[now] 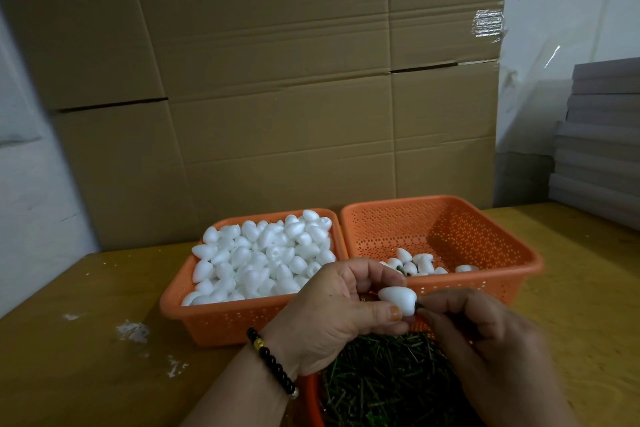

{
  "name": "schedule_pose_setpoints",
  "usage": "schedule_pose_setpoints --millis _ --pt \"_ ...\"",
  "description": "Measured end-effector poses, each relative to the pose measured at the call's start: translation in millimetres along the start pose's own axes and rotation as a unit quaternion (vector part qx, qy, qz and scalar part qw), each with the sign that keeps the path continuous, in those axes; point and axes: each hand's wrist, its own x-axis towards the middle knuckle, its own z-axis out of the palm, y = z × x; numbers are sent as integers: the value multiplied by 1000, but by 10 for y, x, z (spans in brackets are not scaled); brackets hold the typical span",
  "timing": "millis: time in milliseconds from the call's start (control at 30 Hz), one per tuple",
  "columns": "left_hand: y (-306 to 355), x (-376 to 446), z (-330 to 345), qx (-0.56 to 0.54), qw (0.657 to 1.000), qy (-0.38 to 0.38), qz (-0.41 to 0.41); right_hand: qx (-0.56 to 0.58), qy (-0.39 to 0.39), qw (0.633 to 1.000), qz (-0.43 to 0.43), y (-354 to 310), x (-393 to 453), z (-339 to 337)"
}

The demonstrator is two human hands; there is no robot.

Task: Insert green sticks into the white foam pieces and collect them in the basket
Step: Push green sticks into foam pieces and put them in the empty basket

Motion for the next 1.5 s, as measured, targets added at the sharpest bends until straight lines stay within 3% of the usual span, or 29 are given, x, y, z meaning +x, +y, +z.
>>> schedule_pose_setpoints --millis 933,1200,1500 --pt "-26 2 3 2 1000 12 3 13 -24 999 43 -3 4 -2" --pt "-36 18 -7 -44 999 21 -3 101 -36 991 80 -33 -14 19" --pt "-18 21 -26 -118 993 16 -15 99 -34 991 84 41 -20 29"
